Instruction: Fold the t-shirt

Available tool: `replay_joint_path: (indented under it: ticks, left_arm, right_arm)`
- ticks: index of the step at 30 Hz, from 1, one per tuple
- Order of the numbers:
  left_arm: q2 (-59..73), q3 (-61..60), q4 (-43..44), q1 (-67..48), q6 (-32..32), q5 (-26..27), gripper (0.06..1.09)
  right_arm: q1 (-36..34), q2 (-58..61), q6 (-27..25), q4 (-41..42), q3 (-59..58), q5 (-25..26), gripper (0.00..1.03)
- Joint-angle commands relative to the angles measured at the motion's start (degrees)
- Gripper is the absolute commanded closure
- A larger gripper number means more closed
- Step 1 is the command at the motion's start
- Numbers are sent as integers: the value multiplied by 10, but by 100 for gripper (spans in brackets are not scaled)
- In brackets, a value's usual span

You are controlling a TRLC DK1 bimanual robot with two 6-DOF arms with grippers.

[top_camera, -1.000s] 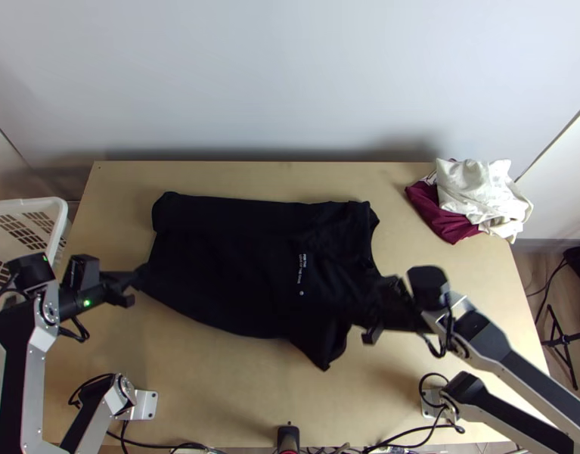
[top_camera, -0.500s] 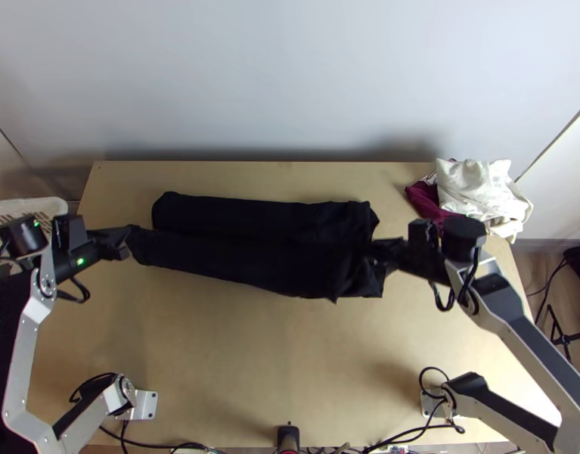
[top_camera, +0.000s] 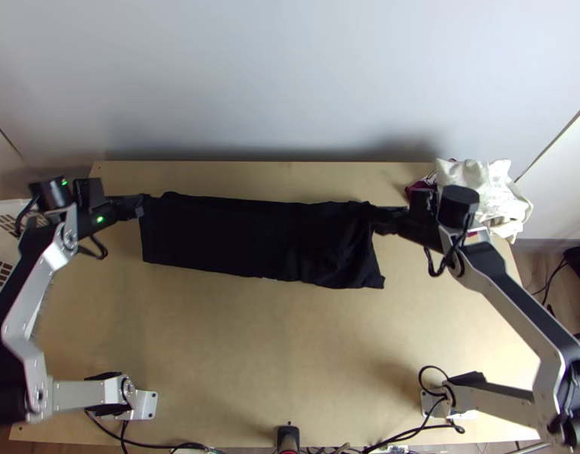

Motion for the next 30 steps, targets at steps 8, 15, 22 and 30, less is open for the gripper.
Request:
replay_joint_path:
  ticks: [8,15,22,30]
  left_arm:
    - [185,65,66,-33,-19,-42,104]
    - [223,65,77,-22,-7,-54,104]
    - [246,62,64,-9,20,-57,103]
    - [265,67,-46,-17,59,-66,83]
  right_arm:
    - [-21,198,-13,98,70,28,100]
    - [-33,260,-44,100,92,43,100]
    - [-42,270,-86,100,66,47,100]
    - [-45,237,-106,123,4,78,100]
